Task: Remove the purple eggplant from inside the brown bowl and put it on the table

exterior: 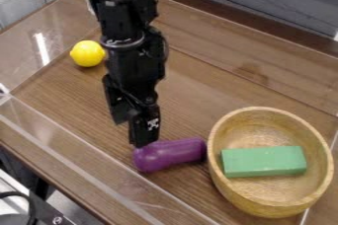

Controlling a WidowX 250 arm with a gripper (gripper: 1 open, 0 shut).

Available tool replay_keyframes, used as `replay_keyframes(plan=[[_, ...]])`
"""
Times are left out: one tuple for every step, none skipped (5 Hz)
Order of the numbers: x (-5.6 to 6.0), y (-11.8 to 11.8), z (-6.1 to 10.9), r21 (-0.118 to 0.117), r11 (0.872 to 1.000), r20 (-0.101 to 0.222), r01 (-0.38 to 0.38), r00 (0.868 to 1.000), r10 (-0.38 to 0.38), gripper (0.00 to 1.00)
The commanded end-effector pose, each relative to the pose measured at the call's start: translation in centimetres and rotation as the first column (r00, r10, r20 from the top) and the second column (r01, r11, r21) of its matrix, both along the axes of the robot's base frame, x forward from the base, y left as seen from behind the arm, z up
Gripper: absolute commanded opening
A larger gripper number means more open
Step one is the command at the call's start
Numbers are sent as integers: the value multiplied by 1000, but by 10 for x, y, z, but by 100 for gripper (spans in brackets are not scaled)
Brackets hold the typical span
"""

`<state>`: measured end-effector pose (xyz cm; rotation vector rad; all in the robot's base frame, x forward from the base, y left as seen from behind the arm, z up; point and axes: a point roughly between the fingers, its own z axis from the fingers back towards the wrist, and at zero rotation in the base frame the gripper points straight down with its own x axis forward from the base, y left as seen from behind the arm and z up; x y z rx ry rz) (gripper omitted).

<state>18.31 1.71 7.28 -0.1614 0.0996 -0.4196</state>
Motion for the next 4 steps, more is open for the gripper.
replay_keyframes(plan=[[12, 5, 14, 11, 1000, 73, -21, 997, 20, 100], [13, 6, 15, 12, 999, 79, -31, 996, 30, 100], [14, 6, 18, 14, 999, 88, -42, 995, 40, 100], [15, 8, 23, 14, 998, 99, -53, 994, 52, 100]])
